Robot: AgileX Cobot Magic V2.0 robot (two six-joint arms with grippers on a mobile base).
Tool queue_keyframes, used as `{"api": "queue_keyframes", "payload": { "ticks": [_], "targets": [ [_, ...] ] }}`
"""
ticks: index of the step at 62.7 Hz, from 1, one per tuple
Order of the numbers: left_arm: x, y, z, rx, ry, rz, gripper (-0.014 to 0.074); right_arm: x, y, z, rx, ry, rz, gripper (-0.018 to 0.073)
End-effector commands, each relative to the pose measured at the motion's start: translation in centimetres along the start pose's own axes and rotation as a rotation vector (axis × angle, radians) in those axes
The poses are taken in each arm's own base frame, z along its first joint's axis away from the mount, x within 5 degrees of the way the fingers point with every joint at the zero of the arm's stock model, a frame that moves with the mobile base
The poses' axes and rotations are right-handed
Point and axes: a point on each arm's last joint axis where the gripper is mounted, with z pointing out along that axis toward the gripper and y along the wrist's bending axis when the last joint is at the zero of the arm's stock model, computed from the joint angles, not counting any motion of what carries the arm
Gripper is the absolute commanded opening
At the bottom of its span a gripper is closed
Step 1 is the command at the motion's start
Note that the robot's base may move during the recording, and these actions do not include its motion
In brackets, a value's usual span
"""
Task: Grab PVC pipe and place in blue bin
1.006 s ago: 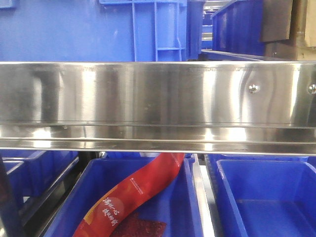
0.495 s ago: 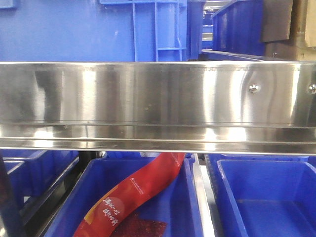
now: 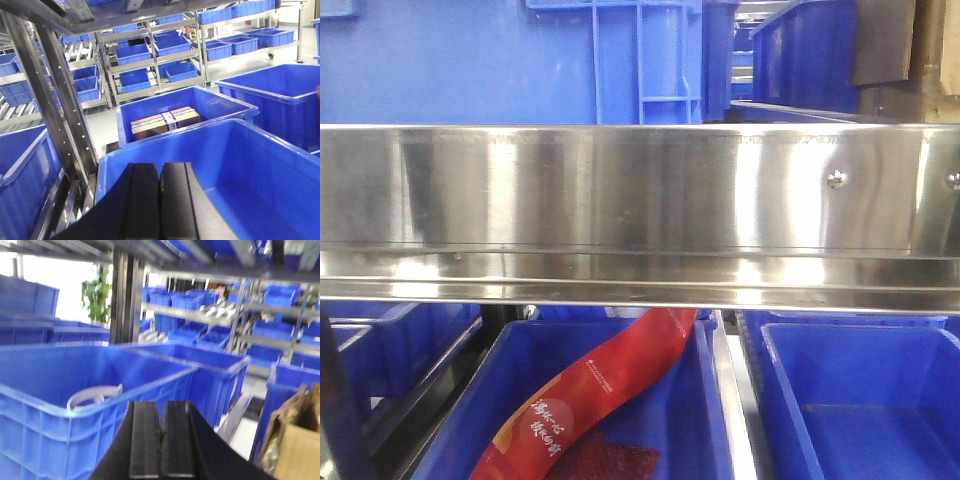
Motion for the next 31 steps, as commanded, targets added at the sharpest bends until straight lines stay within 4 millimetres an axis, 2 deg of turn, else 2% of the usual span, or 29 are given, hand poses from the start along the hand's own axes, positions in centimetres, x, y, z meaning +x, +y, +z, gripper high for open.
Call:
{"api": "queue_keyframes", "payload": {
  "ticks": [1,15,31],
  "targets": [
    [0.1,-0.2,-1.4,0.005,-0.016,-0.001,-0.0111,-0.6,-0.3,-0.9,0.021,-0.041,0.008,-0.0168],
    [1.8,-0.4,-4.9,0.005,-0.017,-0.018,-0.0111,-0.6,0.7,-1.9,-0.098,-0.004,-0.023,-0.0168],
    [4.6,-0.9,-9.2,0.0,-0.025,-0.061,-0.0111,-0.3,0.8,-1.9,-0.108,0.008,-0.023,-0.0168]
  ]
}}
